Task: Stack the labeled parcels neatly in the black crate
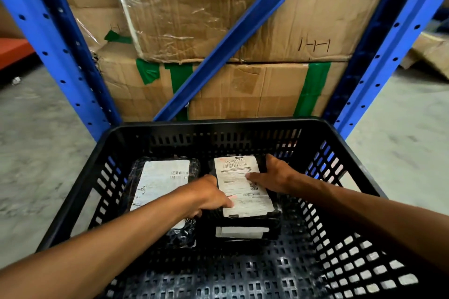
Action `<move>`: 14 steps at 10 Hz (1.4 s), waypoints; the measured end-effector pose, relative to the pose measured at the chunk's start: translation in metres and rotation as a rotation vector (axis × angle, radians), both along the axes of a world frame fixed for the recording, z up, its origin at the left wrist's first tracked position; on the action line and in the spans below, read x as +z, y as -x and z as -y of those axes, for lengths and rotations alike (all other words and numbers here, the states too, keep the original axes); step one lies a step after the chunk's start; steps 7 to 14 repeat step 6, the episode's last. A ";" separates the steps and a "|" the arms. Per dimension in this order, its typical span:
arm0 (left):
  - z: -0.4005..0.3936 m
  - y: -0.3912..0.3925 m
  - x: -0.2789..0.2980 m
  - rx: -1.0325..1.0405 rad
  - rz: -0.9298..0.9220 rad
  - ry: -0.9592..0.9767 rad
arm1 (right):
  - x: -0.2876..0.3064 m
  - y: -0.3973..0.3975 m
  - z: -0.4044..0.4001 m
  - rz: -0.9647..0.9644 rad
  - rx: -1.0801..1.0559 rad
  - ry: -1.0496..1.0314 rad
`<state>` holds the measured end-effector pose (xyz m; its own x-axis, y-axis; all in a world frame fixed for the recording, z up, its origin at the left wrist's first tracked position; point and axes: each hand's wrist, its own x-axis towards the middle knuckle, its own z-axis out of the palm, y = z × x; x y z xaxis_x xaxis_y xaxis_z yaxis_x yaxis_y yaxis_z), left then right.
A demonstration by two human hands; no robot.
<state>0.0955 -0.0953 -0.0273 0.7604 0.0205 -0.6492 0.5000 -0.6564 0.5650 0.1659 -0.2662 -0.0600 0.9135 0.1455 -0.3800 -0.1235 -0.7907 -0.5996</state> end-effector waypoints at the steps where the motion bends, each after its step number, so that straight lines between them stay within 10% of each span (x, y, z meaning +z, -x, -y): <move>1: -0.001 0.001 0.001 -0.050 0.044 -0.014 | 0.002 -0.003 0.003 0.030 -0.008 -0.025; 5: -0.019 -0.013 0.036 -0.320 0.208 -0.392 | 0.041 -0.015 0.008 0.078 0.250 0.345; 14: -0.046 -0.007 0.069 -0.378 0.274 -0.405 | 0.061 -0.007 0.012 0.104 0.331 0.349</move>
